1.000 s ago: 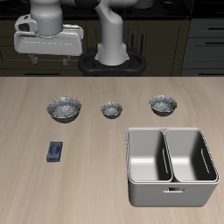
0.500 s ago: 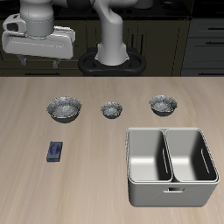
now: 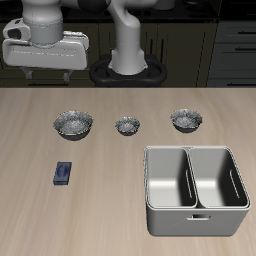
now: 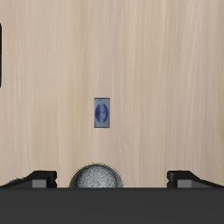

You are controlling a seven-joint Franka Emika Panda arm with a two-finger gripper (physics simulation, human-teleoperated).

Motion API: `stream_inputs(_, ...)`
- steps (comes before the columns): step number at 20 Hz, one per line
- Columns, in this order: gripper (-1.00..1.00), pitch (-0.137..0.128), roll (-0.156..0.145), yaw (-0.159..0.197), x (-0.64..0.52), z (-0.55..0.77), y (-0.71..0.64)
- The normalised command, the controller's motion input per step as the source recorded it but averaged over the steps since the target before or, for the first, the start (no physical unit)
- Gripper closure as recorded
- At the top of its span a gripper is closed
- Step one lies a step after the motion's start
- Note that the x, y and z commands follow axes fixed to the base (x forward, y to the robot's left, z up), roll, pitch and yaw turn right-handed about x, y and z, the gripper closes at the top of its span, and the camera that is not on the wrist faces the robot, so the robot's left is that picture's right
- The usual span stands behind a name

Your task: Place the cream cheese in the middle-sized bowl

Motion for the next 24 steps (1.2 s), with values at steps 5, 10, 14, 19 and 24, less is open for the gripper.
stream_inputs(5,-1.0,-0.009,0.004,-0.002,0.14,0.01,0.14)
stream_inputs(10,-1.0,-0.02,-0.008,-0.001,0.12,0.02,0.07)
stream_inputs(14,-1.0,-0.008,-0.012,-0.005,0.07,-0.03,0.03)
stream_inputs(19,-1.0,0.004,-0.026,-0.003,0.03,-0.2,-0.01)
stream_inputs(24,-1.0,0.003,0.026,-0.002,0.05,-0.29,0.0)
